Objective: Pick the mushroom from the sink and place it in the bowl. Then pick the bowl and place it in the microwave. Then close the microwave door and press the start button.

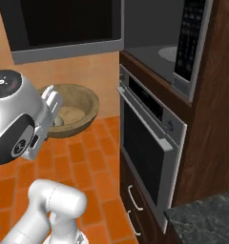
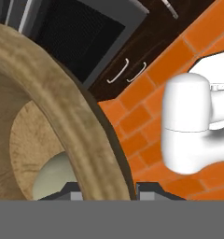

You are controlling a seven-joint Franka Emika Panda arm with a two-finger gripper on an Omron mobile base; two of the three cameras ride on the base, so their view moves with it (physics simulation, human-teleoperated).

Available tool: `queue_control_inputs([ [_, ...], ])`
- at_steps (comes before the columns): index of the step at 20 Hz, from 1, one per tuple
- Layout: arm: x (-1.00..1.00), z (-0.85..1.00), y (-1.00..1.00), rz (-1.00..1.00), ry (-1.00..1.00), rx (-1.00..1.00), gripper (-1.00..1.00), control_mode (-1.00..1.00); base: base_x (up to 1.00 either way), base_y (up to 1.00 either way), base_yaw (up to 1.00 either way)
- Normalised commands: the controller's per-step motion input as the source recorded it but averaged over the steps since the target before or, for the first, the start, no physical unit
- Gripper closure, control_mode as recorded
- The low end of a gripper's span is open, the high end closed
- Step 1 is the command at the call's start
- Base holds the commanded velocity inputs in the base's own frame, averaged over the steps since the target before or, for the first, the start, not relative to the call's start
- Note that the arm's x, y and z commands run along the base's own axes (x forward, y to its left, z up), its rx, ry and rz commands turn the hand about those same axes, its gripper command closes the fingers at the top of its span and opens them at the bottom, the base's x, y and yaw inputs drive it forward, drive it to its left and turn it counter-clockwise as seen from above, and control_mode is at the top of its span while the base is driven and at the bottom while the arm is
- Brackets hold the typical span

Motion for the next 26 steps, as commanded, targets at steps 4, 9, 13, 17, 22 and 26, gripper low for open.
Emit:
queue_control_inputs([
  [4,0.00,0.00,0.00,0.00,0.00,0.00,1.00,1.00,1.00,0.05,-0.23],
  [9,0.00,0.00,0.00,0.00,0.00,0.00,1.00,1.00,0.89,0.00,-0.32],
  [13,0.00,0.00,0.00,0.00,0.00,0.00,1.00,1.00,0.22,-0.14,-0.34],
  [17,0.00,0.00,0.00,0.00,0.00,0.00,1.00,1.00,-0.35,-0.34,-0.33],
  [22,0.00,0.00,0.00,0.00,0.00,0.00,1.00,1.00,-0.08,-0.06,-0.44],
  [26,0.00,0.00,0.00,0.00,0.00,0.00,1.00,1.00,0.39,0.33,-0.28],
])
